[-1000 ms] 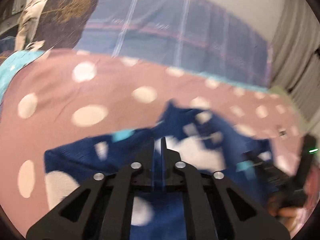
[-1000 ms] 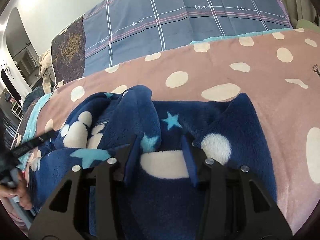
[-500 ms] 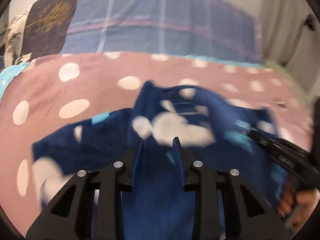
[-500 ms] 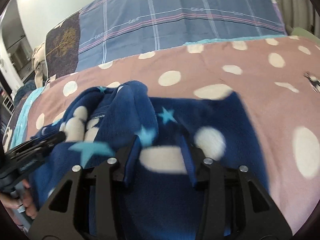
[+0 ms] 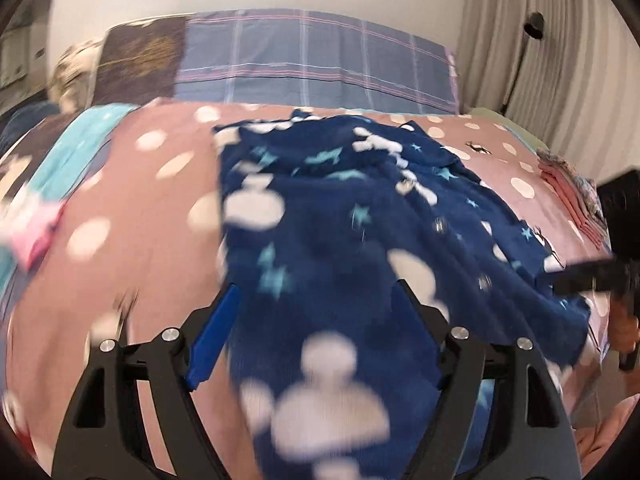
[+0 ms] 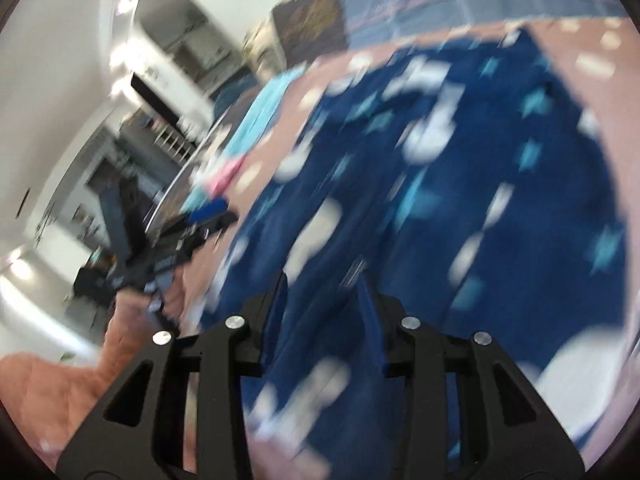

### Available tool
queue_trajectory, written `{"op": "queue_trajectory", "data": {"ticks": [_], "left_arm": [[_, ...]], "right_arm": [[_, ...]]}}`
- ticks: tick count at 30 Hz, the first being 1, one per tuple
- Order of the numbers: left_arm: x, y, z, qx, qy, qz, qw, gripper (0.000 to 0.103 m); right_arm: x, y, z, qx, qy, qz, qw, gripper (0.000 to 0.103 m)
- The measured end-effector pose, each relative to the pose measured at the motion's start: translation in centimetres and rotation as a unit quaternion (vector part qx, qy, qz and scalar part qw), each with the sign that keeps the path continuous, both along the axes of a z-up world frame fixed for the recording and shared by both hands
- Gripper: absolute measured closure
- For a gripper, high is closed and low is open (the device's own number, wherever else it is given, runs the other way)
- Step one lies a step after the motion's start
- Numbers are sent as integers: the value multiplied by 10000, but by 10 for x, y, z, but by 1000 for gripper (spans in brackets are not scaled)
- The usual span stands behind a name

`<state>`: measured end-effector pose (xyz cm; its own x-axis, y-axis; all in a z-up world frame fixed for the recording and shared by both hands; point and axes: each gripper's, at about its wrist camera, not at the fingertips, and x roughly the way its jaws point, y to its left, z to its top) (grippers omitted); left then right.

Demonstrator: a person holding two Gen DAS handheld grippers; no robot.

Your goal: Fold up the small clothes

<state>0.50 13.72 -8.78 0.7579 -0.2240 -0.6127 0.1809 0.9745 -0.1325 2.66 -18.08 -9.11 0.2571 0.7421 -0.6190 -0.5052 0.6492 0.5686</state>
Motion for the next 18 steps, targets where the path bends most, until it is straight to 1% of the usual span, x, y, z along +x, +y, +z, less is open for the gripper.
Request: {"op": "queue_trajectory", "data": {"ticks": [1,2,3,5,6,7,8,9,10,11,12,13,15,18], "left_arm": [[-10,4,-2,-60,-9,39,10000,24],[-21,8,-5,-111,-20,111,9999,22],[-26,9,-6,-118,-20,186,9998,18],[-39,15,-11,-169,9,353,9992,16],[-44,18,-14,-225,55,399,9989,16],[-47,20,-18,-309,132,441,9985,16],[-49,21,-22,-365,187,461,9981,16],[-50,23,-25,-401,248,501,9976,16],[-53,25,-31,-433,349,555,9969,16],[-55,27,-35,-471,429,563,9964,16],[-58,28,-39,-516,492,564,9959,16],[-60,29,-44,-561,563,569,9952,16],[-64,31,-51,-610,642,589,9943,16],[-69,36,-57,-763,671,620,9929,16]], "right_arm": [[-6,4,-4,44,97,56,9999,59],[-11,10,-14,62,339,130,9993,53],[-15,16,-20,18,488,130,9987,52],[-18,27,-34,-92,666,137,9976,52],[-20,32,-38,-146,659,60,9977,57],[-22,34,-37,-94,673,39,9977,66],[-24,37,-35,275,876,222,9955,92],[-27,37,-31,661,1008,344,9921,94],[-32,35,-21,838,874,371,9919,94],[-35,34,-16,711,690,308,9946,94],[-38,31,-12,363,498,125,9980,94],[-38,25,-14,2,468,-113,9988,94],[-40,9,-23,-355,525,-434,9970,94],[-51,-19,-27,-272,635,-571,9960,94]]}}
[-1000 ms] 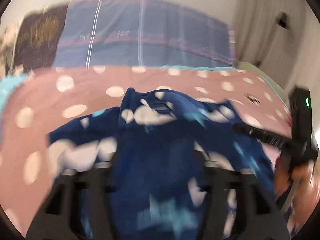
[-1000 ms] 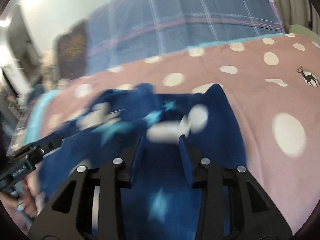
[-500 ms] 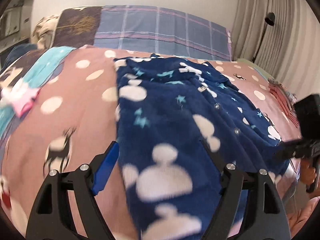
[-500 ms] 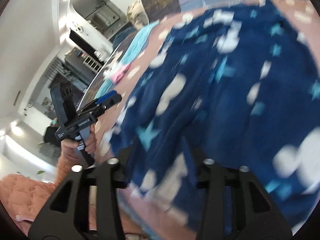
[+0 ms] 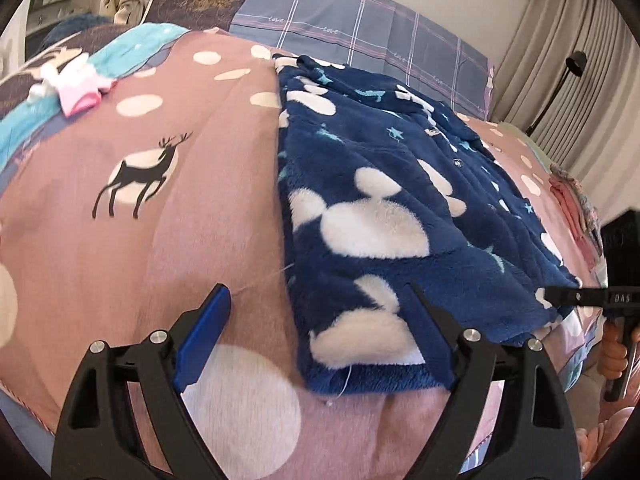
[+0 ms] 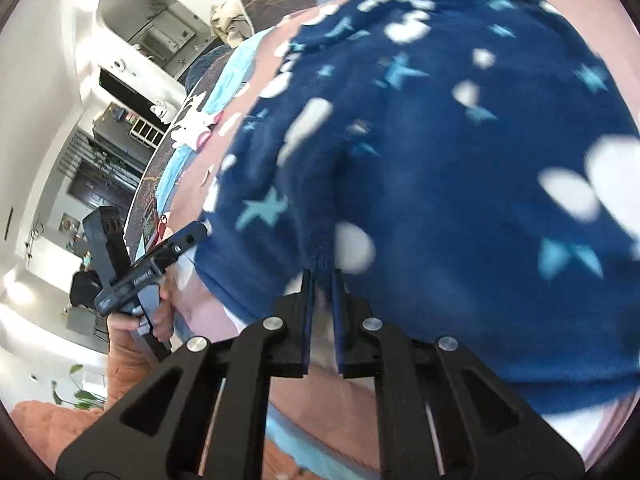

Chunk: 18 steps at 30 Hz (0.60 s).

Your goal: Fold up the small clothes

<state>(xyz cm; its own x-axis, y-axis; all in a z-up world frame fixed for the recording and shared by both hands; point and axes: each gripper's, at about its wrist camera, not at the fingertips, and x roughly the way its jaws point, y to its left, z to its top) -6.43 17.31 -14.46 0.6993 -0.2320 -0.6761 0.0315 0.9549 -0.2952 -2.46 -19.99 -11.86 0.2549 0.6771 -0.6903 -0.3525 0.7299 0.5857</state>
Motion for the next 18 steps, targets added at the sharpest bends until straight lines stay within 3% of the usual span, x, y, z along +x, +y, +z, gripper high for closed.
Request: {"op": "queue_trajectory", "data": {"ticks": [4,6,7,9,13,15,18], "left_arm": [[-3,7,-1,-260,-18,-24,9997,19],[-3,11,-3,-464,-1,-110,9989,32],[-3,12,-3,-526,11,-128,9985,36],[-5,13,-5,-618,-4,-169,9979,48],[-10,10,-6,-630,-65,-240,9977,47],[-10,9,-6,-670,-65,-259,9974,43],[-4,6,-6,-821,-46,-350,9960,26]], "right_arm": [[-17,-43,25,44,-468,-528,9975,84],[-22,-71,38,71,-838,-978,9917,51],[-21,-86,41,-16,-963,-1255,9874,48],[-20,-121,37,-234,-883,-1852,9784,49],[-11,-171,0,104,-8,-2321,9726,54],[-8,-179,-17,321,257,-2259,9733,54],[3,-175,-18,584,209,-2027,9773,50]]}}
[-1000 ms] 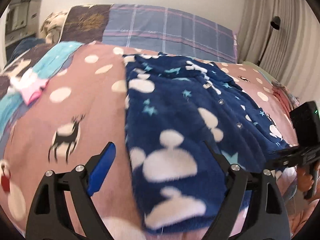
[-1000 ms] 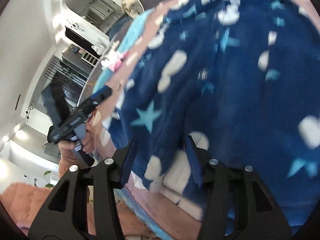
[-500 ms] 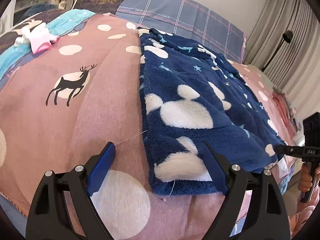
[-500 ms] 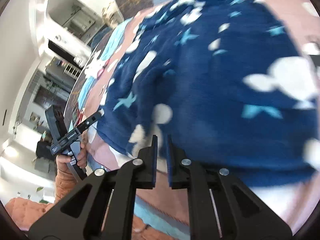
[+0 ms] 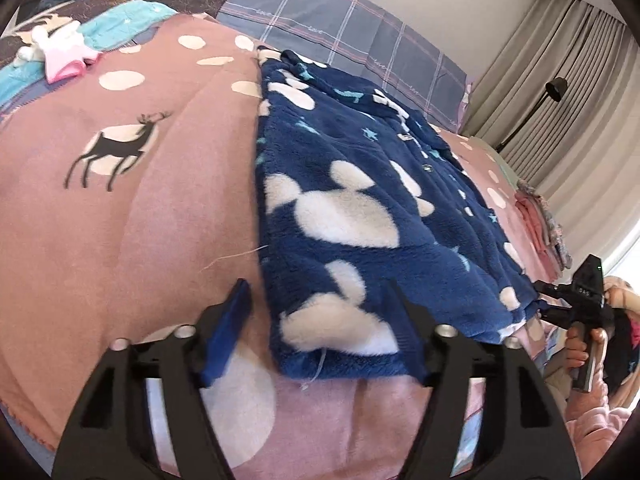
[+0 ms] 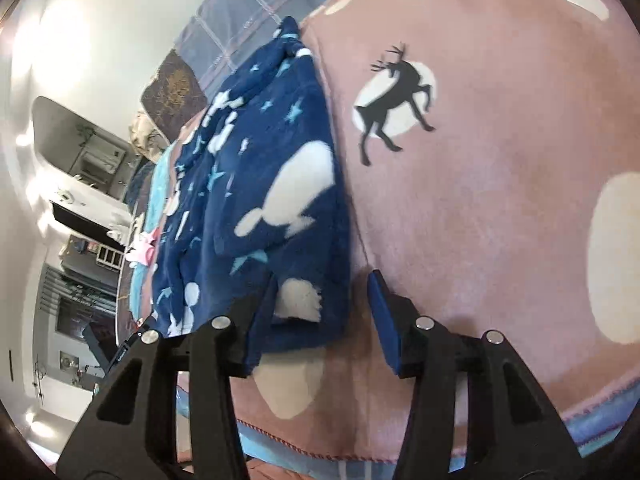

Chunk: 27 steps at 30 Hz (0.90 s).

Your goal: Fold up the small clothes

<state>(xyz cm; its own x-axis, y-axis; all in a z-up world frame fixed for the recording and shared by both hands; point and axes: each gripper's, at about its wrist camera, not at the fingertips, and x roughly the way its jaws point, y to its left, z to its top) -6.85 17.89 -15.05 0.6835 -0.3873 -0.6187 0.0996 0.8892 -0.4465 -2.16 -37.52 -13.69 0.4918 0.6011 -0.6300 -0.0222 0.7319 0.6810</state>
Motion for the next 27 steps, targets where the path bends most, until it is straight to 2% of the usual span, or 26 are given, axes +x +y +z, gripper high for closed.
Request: {"op": "queue_trajectory", "data": {"ticks": [2,4,5,6,7,8,9,11,14,19,21,23,25,27], "left_arm": [[6,-5,-1,-5,-25,-62,10000,21],[11,-10,-2,55,-53,-74,9999,22],[12,-10,-2,32,-59,-74,10000,25],[12,-9,-1,-61,-62,-93,9999,54],[12,-8,-1,-168,-23,-115,9998,75],[13,-4,-2,-358,75,-100,9993,88],[13,1,-2,-556,118,-7,9984,89],[6,9,10,-843,-160,114,9962,90],[-8,8,46,-895,-703,127,9934,91],[-45,-6,107,-632,-1594,-56,9852,92],[-71,-8,128,-789,-1827,-148,9799,92],[-96,-13,149,-757,-2108,-247,9743,91],[-126,-20,174,-538,-2523,-312,9657,91],[-141,-23,189,-345,-2830,-309,9580,91]], "right_arm": [[8,6,-4,217,40,192,9996,48],[12,19,-6,180,-56,338,9992,47],[15,24,-6,159,-88,345,9992,49],[14,30,-5,165,-85,307,9994,65],[15,29,-7,275,-41,349,9990,79],[14,36,-7,440,-18,350,9984,88],[13,39,-6,639,-61,290,9975,89],[6,32,7,1090,-317,280,9931,91],[-5,25,38,1500,-755,431,9848,91],[-32,16,88,1692,-1379,494,9746,92],[-59,7,109,1884,-1654,500,9668,92],[-94,3,137,1722,-2100,505,9611,92],[-128,3,165,1374,-2642,496,9534,92],[-155,3,188,808,-3172,345,9443,91]]}}
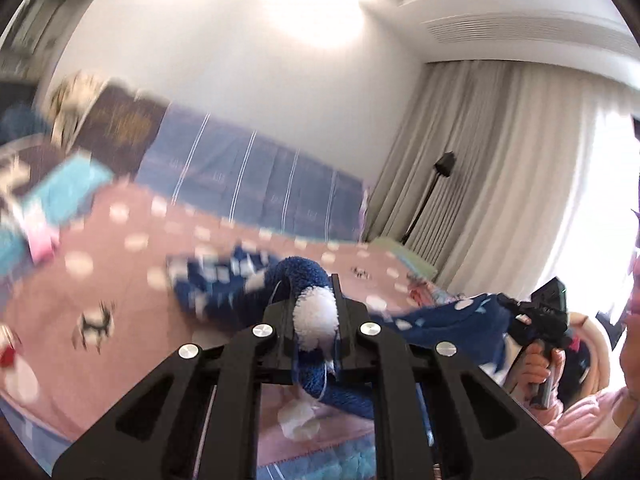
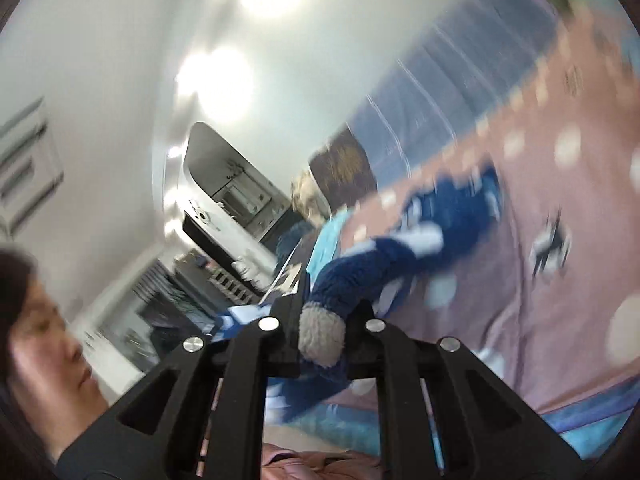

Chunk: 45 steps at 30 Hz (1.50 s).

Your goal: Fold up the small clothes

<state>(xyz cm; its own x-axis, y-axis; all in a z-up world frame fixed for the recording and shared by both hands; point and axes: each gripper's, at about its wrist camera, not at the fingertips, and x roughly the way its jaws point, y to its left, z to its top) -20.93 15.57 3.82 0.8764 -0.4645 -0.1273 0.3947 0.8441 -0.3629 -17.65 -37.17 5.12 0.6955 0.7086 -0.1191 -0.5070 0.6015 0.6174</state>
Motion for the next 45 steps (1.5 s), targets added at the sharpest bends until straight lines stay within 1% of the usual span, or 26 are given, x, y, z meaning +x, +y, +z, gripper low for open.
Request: {"op": "queue_trajectory", "data": {"ticks": [1,2,3,4,6,7,9,11,13,17,20,25,28,30,32,33,34,36,37,38,39,40,41,43,44,45], "left_arm": [[0,-2,1,66,-85,36,9999,91],[5,-3,0,105,-103,67,9999,91],[13,-2,-4,86,-36,92,9999,91],[27,-1,-11,-8,138,131,9998,91],[50,4,-23,-178,471,169,9986,91],[62,6,-31,-246,658,204,9973,91],[77,9,-38,-213,856,353,9955,91],[88,10,-38,-43,883,545,9946,91],[100,9,-34,40,854,612,9945,91],[131,7,-24,164,843,654,9942,91],[162,4,-17,253,825,685,9939,91],[218,6,-7,309,856,785,9928,91],[258,9,-5,298,934,884,9912,91],[286,10,-9,293,1047,905,9899,91],[323,8,-23,388,1259,1016,9861,90],[336,7,-31,443,1371,1044,9840,90],[356,5,-47,554,1590,1117,9794,90],[389,0,-85,776,2080,1203,9676,89],[401,-3,-105,895,2320,1242,9606,89],[414,-5,-128,1032,2623,1278,9509,88],[419,-4,-138,1055,2773,1282,9463,88],[422,0,-147,930,2925,1257,9434,86],[420,7,-146,710,2906,1217,9464,83],[413,17,-135,466,2737,1207,9531,72],[409,20,-130,487,2667,1292,9538,62],[402,22,-122,532,2549,1339,9562,61]], "right_arm": [[-4,2,5,-250,-158,-203,9994,91],[1,7,4,-502,-205,-421,9976,91],[11,9,-3,-547,-87,-517,9971,91],[22,8,-12,-468,94,-532,9974,91],[53,5,-39,-142,650,-463,9967,91],[65,2,-50,-19,839,-476,9953,91],[80,-2,-60,133,978,-573,9935,91],[95,-5,-63,169,1020,-700,9922,91],[107,-4,-60,119,1026,-786,9915,91],[139,5,-50,-118,954,-785,9923,91],[168,11,-42,-286,877,-851,9921,91],[223,18,-29,-386,835,-905,9916,91],[265,23,-23,-494,824,-964,9907,91],[303,26,-27,-564,951,-1044,9884,91],[340,29,-41,-692,1208,-1114,9840,91],[360,31,-53,-753,1419,-1163,9801,90],[375,33,-64,-815,1602,-1177,9767,89],[410,41,-102,-1057,2118,-1151,9647,88],[426,45,-126,-1236,2395,-1169,9559,87],[435,47,-144,-1342,2605,-1190,9487,87],[439,47,-157,-1321,2716,-1178,9460,86],[440,46,-165,-1220,2749,-1167,9465,86],[438,44,-167,-1148,2711,-1163,9486,87],[436,40,-161,-1079,2638,-1076,9525,83],[432,40,-155,-1110,2593,-1091,9532,79],[429,40,-150,-1149,2539,-1123,9538,73]]}}
